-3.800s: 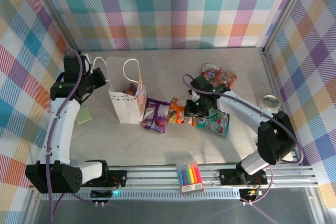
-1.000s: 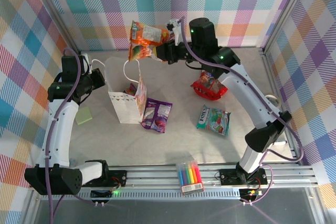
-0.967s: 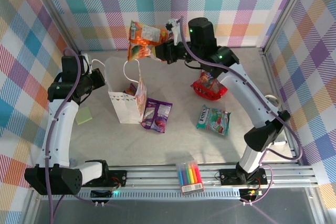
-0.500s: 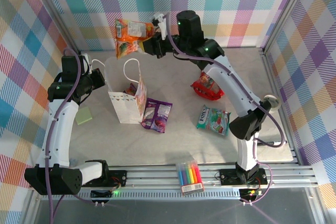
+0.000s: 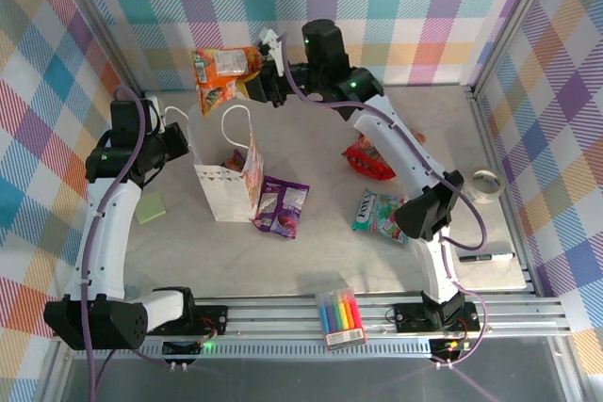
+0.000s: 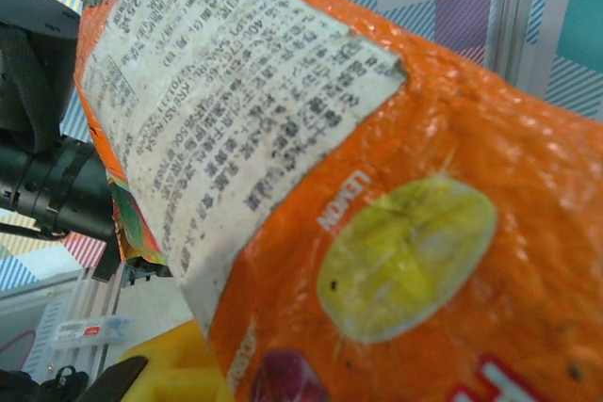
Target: Place the snacks into the paper bag
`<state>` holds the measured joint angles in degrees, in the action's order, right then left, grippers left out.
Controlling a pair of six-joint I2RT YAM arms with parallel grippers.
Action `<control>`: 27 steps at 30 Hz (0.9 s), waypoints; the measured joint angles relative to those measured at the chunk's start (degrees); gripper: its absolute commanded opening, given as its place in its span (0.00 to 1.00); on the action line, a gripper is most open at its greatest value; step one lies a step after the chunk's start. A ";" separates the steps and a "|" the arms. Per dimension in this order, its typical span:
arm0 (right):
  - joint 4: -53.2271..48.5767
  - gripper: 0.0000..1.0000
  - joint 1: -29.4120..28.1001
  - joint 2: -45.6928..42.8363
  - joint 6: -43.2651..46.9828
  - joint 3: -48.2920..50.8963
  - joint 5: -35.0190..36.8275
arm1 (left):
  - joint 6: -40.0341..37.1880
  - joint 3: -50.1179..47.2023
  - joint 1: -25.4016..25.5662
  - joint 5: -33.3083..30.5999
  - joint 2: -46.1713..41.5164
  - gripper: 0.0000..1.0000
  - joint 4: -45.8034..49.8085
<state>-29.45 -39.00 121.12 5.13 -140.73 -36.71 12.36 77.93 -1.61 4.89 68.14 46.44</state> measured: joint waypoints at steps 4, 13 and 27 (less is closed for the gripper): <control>0.33 0.16 -0.02 1.95 1.09 -1.18 -0.24 | 0.00 0.00 0.00 0.00 0.07 0.09 0.00; 2.16 0.16 -0.02 4.87 2.73 -1.79 -0.22 | 0.00 0.00 0.00 0.04 0.98 0.09 -0.02; 5.46 0.18 -0.02 10.10 5.25 -5.95 -1.11 | 0.00 0.00 0.00 0.02 1.44 0.10 0.00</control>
<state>-23.99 -39.03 131.22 10.37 -146.67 -37.82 12.36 77.93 -1.61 4.91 69.58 46.44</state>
